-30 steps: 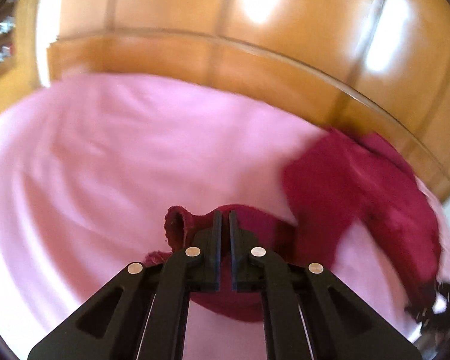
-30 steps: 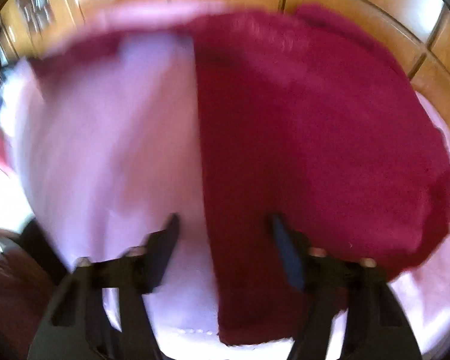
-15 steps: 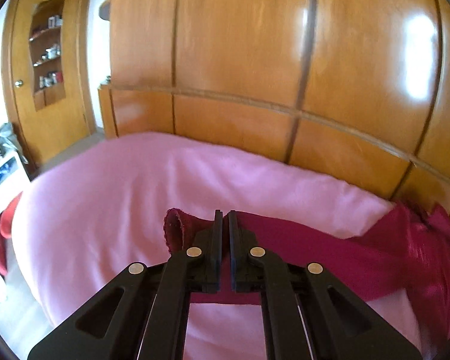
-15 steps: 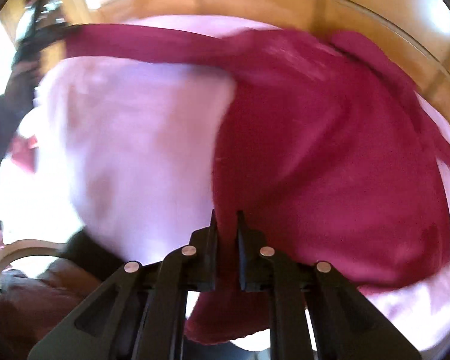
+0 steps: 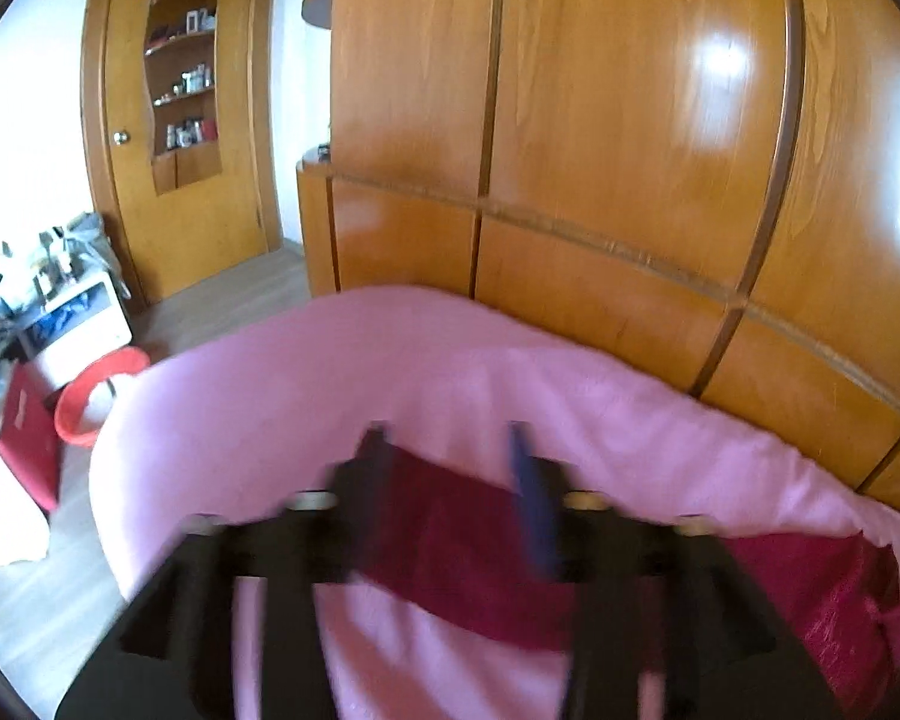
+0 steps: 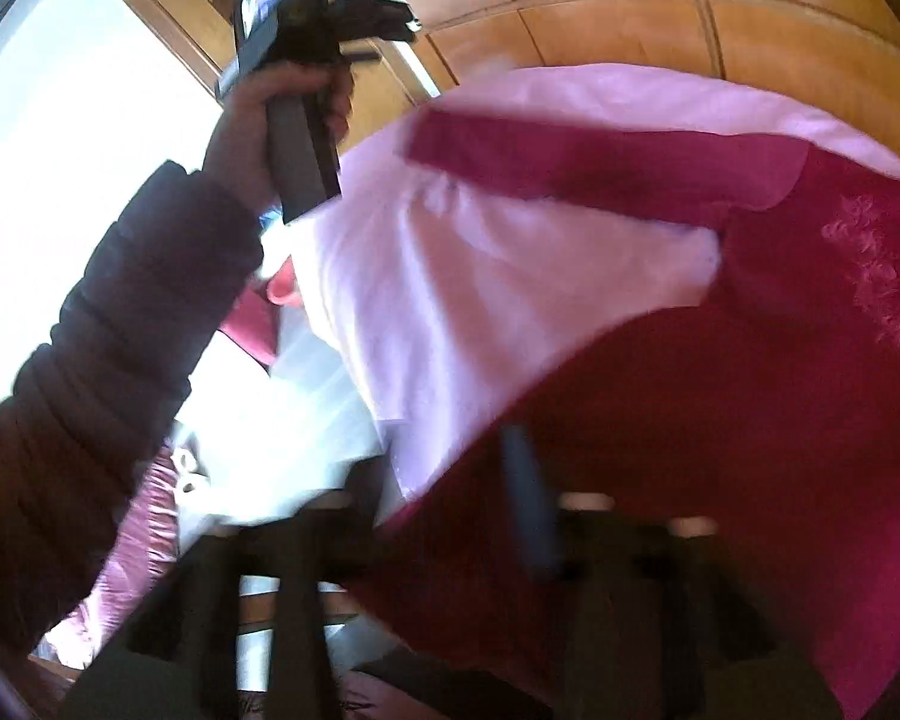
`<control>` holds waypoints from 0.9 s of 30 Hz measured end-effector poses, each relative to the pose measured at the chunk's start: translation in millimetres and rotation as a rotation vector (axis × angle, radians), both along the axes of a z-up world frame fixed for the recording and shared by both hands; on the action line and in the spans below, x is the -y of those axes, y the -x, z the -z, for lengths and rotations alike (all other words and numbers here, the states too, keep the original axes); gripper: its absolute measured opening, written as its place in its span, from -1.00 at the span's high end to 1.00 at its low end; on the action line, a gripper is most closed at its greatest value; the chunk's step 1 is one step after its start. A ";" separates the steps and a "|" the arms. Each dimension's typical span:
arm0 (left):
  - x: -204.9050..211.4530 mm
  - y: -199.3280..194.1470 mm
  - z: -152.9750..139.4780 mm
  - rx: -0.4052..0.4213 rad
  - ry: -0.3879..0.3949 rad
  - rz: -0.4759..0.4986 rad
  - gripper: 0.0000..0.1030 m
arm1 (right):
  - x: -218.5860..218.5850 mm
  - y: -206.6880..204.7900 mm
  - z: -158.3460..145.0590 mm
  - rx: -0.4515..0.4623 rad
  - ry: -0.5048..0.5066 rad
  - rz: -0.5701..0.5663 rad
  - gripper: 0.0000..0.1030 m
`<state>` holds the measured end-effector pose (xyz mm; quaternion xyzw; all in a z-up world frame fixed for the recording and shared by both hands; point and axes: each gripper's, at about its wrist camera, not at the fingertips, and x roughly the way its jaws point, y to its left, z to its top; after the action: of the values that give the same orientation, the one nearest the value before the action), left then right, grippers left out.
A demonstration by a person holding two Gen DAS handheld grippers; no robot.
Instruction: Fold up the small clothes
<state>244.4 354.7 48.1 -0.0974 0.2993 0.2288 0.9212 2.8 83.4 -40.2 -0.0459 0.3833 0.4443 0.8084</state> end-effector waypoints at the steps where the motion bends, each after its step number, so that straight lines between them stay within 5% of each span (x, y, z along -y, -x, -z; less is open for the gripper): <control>1: 0.2 4.6 5.0 -0.004 -0.001 0.005 -0.08 | 7.3 1.7 -1.3 0.026 -0.007 0.005 -0.20; 5: 13.8 31.5 35.5 -0.063 0.071 0.133 -0.08 | 64.2 -3.4 -4.6 0.053 -0.007 0.103 -0.21; 9: 54.1 68.3 66.8 -0.111 0.186 0.384 -0.08 | 172.1 -15.5 -6.5 0.079 0.025 0.407 -0.25; 14: 103.6 116.9 107.7 -0.200 0.357 0.671 -0.08 | 306.9 3.2 31.0 -0.027 0.076 0.751 -0.27; 19: 138.2 150.3 137.6 -0.296 0.456 0.798 -0.08 | 327.2 18.8 87.0 -0.230 0.004 0.713 -0.19; 21: 147.3 155.9 145.5 -0.322 0.491 0.813 -0.08 | 312.0 17.9 95.1 -0.228 0.008 0.667 -0.12; 23: 151.6 161.8 147.1 -0.323 0.499 0.826 -0.08 | 294.2 10.6 94.6 -0.190 0.067 0.662 0.21; 24: 154.6 164.9 148.0 -0.329 0.504 0.836 -0.07 | 293.0 6.9 91.2 -0.175 0.096 0.664 0.64; 25: 155.8 163.6 146.9 -0.331 0.511 0.849 0.06 | 293.8 3.7 86.5 -0.174 0.095 0.649 0.82; 27: 167.1 166.4 143.7 -0.340 0.484 0.890 0.47 | 297.7 12.1 75.9 -0.134 0.113 0.630 0.84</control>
<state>78.0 187.6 -95.6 -0.1325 0.5008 -0.2472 0.8189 -9.3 -214.3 -116.1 0.0597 0.4549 0.1521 0.8754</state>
